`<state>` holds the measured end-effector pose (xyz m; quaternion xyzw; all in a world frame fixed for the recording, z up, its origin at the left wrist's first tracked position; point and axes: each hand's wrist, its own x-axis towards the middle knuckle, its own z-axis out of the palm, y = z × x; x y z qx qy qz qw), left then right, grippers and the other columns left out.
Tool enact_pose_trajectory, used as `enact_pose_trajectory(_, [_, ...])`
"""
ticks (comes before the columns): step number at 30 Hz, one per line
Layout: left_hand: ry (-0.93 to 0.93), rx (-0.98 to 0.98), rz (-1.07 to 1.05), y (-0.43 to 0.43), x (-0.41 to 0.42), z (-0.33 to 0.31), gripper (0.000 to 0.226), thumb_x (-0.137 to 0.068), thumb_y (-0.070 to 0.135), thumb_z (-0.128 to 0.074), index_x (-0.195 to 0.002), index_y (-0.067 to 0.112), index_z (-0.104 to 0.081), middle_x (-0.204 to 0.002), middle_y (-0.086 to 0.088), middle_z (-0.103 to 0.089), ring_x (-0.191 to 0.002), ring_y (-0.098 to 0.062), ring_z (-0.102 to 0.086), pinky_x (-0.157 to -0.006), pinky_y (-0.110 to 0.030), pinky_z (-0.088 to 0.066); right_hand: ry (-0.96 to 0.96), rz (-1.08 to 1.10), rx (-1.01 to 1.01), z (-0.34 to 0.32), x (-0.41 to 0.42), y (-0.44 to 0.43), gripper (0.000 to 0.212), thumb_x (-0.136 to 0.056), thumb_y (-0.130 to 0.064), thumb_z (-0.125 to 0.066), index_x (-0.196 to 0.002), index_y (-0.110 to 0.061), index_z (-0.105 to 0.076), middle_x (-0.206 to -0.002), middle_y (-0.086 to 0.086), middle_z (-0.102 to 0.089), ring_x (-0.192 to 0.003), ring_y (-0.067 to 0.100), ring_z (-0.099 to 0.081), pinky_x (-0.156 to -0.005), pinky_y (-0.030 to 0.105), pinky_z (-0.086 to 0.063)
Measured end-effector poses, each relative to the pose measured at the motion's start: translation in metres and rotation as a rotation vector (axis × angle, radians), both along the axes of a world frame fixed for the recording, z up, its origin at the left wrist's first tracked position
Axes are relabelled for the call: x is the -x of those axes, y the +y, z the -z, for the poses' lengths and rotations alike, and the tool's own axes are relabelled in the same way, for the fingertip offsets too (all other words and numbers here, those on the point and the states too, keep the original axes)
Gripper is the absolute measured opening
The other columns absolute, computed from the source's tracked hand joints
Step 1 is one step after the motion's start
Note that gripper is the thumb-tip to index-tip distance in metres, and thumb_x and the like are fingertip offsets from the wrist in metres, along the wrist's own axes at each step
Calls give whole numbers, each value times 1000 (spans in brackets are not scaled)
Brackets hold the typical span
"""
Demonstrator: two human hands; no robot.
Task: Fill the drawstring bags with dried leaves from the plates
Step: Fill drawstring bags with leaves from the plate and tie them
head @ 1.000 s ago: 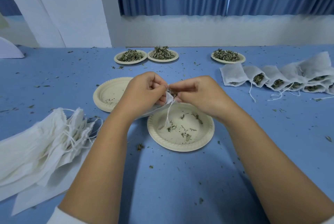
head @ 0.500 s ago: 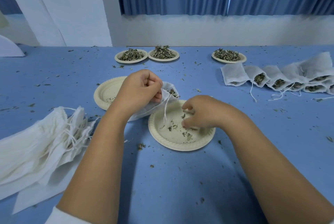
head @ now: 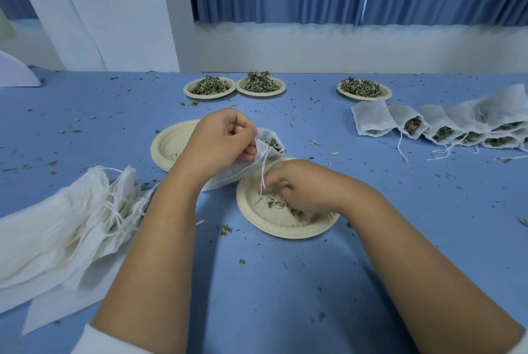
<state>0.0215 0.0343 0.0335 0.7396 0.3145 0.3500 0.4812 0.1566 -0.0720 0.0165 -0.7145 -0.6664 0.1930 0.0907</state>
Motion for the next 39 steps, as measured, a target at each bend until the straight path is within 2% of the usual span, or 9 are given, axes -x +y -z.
enact_pose_trajectory(2, [5,-5,3,0,0,0,12,-92,5,-59,-82,8,-63,-57,3,-66,-54,-9,-64,-58,-21,-56,49,-19,60,1,0,-1,56,-85,7,-35,-98,-32,-73,-118,-7,-64,-98,23,-65,-82,40,-56])
enact_pose_trajectory(4, [8,-11,3,-1,0,0,12,-92,5,-59,-82,8,-63,-56,3,-66,-54,-8,-64,-57,-20,-56,84,0,78,-4,-6,-5,60,-83,6,-33,-86,-39,-73,-113,-11,-66,-80,10,-66,-64,23,-53])
enact_pose_trajectory(7, [9,-6,3,-1,0,0,12,-92,4,-59,-82,8,-63,-56,4,-66,-54,-7,-64,-55,-18,-54,37,45,77,-14,-17,-11,55,-84,2,-38,-99,-39,-71,-103,-21,-58,-64,-8,-54,-50,5,-37])
enact_pose_trajectory(12, [28,-17,-2,0,0,0,14,-92,4,-58,-81,10,-64,-57,4,-66,-55,-8,-65,-57,-19,-55,-159,96,259,-15,-24,-19,58,-81,-20,-69,-132,-38,-48,-113,-13,-44,-99,10,-54,-82,27,-48])
enact_pose_trajectory(18, [26,-23,9,0,0,1,14,-93,4,-59,-81,10,-63,-56,5,-66,-55,-7,-65,-57,-20,-55,86,75,78,-2,-9,-6,48,-83,-14,-71,-126,-30,-58,-100,-18,-51,-92,7,-57,-73,20,-50])
enact_pose_trajectory(24, [15,-8,12,-1,0,0,13,-93,4,-59,-81,9,-63,-55,5,-65,-54,-6,-64,-55,-18,-54,47,19,75,3,-7,-5,58,-75,-42,-78,-129,-31,-58,-91,-26,-49,-95,-2,-53,-70,12,-42])
enact_pose_trajectory(27, [30,-22,13,-1,0,0,14,-93,3,-58,-81,9,-63,-56,4,-66,-54,-7,-65,-55,-18,-54,62,33,-15,11,-1,0,37,-77,-34,-79,-112,-29,-69,-78,-23,-51,-78,-3,-54,-62,11,-39])
enact_pose_trajectory(31, [32,-17,12,0,1,0,15,-93,4,-59,-81,10,-63,-56,4,-66,-55,-7,-65,-56,-19,-54,118,53,-26,13,1,3,13,-79,-22,-79,-89,-28,-74,-72,-20,-63,-82,6,-65,-76,24,-55])
enact_pose_trajectory(39, [36,-9,11,2,1,1,14,-93,6,-59,-81,11,-64,-58,3,-67,-56,-7,-65,-57,-20,-56,22,79,-103,15,8,2,22,-78,-10,-61,-90,-23,-74,-70,-16,-59,-71,9,-60,-65,22,-50])
